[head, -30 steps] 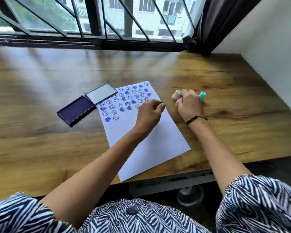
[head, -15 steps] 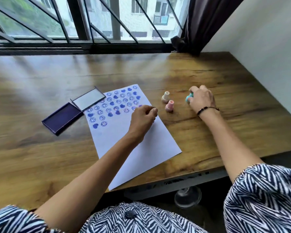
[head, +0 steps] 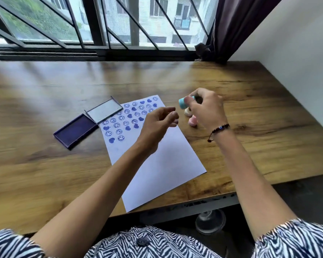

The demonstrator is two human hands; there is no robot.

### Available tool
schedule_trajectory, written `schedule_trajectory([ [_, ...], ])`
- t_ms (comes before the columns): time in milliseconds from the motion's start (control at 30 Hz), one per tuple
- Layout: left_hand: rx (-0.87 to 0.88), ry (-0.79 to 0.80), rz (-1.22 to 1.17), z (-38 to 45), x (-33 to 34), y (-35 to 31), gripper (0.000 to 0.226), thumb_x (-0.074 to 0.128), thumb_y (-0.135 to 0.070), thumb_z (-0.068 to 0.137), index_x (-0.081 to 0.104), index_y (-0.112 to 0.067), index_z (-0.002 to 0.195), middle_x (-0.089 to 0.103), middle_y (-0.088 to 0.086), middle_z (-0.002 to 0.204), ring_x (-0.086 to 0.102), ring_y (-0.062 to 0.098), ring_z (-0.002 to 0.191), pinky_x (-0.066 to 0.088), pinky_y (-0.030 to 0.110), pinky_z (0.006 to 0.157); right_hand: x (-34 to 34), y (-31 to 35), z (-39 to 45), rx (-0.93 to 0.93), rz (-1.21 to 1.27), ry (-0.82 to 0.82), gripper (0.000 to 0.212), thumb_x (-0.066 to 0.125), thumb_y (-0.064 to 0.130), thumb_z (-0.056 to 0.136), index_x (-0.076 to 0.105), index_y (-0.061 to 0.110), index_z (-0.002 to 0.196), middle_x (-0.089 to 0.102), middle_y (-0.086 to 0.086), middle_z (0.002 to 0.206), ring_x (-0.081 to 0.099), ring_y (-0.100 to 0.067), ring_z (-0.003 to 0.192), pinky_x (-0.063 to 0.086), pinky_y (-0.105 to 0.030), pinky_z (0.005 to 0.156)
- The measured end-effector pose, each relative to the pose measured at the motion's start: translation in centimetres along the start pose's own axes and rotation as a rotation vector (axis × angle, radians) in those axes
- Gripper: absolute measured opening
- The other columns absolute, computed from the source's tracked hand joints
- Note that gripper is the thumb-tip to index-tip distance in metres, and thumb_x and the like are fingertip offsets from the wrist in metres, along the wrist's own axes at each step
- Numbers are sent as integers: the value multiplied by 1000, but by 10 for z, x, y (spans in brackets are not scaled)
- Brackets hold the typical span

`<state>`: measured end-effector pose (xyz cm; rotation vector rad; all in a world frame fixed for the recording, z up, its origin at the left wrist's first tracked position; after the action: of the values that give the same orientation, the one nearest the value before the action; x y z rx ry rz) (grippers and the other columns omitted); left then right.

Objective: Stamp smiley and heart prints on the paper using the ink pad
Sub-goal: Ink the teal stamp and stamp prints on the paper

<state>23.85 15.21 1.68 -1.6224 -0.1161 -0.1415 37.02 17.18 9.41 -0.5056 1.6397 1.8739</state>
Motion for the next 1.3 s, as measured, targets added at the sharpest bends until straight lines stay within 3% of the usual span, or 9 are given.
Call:
schedule_trajectory([
  [167, 47, -57, 24, -8, -37, -12, 17, 55, -10, 86, 63, -5, 100, 64, 7, 80, 60, 12, 69, 52, 22, 74, 45, 9, -12, 32, 114, 96, 16, 60, 20, 81, 65, 6, 80, 67, -20, 76, 56, -30, 66, 49, -41, 66],
  [333, 28, -137, 44, -22, -81, -9, 11, 57, -11, 85, 66, -12, 91, 66, 10, 84, 59, 18, 75, 51, 29, 79, 96, 26, -22, 35, 206, 238, 16, 59, 16, 81, 58, 21, 65, 62, -14, 69, 52, -23, 61, 43, -40, 64],
  [467, 13, -308, -3, -40, -144, -5, 16, 57, -10, 84, 67, -18, 74, 68, -8, 57, 60, 6, 56, 50, 22, 66, 143, 70, -39, -126, 167, 329, 11, 57, 4, 79, 65, 12, 82, 63, -8, 69, 54, -9, 54, 46, -24, 60],
  [633, -47, -512, -27, -67, -189, 16, 11, 56, -12, 86, 64, -4, 88, 63, 2, 68, 58, 6, 55, 50, 14, 54, 164, 110, -40, -325, 118, 315, 17, 56, -2, 77, 67, 8, 86, 71, -13, 86, 55, -15, 73, 40, -22, 69],
  [800, 2, -727, -57, -106, -247, 19, 12, 57, -11, 86, 61, -20, 79, 62, 1, 68, 58, 10, 58, 50, 25, 65, 237, 162, -55, -560, -136, 458, 21, 54, -3, 76, 66, 4, 93, 65, -20, 98, 56, -32, 92, 32, -27, 68],
  [933, 71, -753, -22, -118, -254, 18, 15, 60, -15, 84, 66, -27, 79, 67, -10, 69, 62, 5, 60, 52, 20, 65, 271, 175, -67, -688, -307, 511, 18, 52, -1, 78, 63, 2, 91, 61, -22, 97, 55, -35, 93, 42, -35, 69],
  [1033, 94, -747, 5, -119, -254, 19, 18, 60, -15, 83, 67, -32, 81, 70, -15, 71, 63, 1, 66, 50, 14, 65, 285, 167, -85, -743, -401, 541, 14, 54, 3, 76, 57, 1, 90, 58, -20, 100, 53, -35, 92, 37, -33, 64],
  [1200, 67, -766, 89, -119, -256, 20, 11, 62, -24, 80, 65, -34, 85, 69, -6, 84, 63, 11, 76, 53, 33, 78, 285, 177, -68, -720, -351, 616, 19, 53, -2, 73, 65, 3, 87, 63, -21, 96, 58, -40, 86, 41, -36, 63],
  [1300, 70, -766, 138, -118, -255, 18, 10, 62, -29, 78, 64, -36, 86, 69, -4, 86, 64, 15, 79, 53, 34, 79, 283, 174, -73, -742, -369, 569, 16, 54, 0, 75, 62, 4, 88, 61, -20, 97, 57, -39, 85, 37, -34, 61],
])
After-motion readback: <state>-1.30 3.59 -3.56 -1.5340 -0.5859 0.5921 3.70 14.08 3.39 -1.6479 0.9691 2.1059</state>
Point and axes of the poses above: each hand's wrist, its own z-axis towards the middle knuckle, its own x-axis out of the palm, y = z × x, the point moved 10 cm from there along z, towards the middle knuckle
